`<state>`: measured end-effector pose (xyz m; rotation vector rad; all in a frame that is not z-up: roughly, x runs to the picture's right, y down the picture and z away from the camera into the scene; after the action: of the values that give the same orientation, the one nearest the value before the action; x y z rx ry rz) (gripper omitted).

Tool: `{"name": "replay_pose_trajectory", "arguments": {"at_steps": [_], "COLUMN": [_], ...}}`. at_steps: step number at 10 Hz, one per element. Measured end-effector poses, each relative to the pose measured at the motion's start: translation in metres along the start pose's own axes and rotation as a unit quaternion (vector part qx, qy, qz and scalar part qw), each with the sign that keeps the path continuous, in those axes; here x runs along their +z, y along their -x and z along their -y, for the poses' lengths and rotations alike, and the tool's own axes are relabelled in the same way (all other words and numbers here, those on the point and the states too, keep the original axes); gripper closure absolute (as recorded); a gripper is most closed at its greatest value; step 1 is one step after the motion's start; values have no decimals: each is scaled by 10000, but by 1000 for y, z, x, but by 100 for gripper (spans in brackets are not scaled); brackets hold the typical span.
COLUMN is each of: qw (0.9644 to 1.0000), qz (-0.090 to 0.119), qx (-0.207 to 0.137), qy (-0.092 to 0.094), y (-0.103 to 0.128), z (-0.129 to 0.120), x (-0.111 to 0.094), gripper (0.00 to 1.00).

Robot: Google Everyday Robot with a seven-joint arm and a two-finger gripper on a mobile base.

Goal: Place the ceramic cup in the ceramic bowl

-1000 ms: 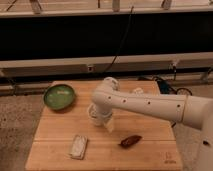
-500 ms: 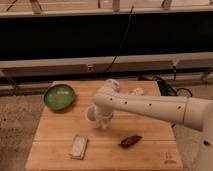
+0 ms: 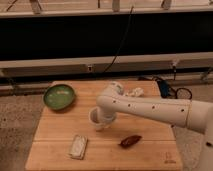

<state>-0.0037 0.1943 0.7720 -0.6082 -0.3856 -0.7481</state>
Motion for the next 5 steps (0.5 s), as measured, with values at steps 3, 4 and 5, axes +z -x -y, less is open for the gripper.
{"name": "replay_pose_trajectory", "arguments": {"at_steps": [3, 4, 5], "qw": [10000, 10000, 10000], "qz": [37, 38, 18], "qx": [34, 32, 26], "qy": [-41, -74, -80], "y": [3, -1, -5], "z": [6, 4, 3], "x": [1, 4, 3], "gripper": [100, 100, 100]}}
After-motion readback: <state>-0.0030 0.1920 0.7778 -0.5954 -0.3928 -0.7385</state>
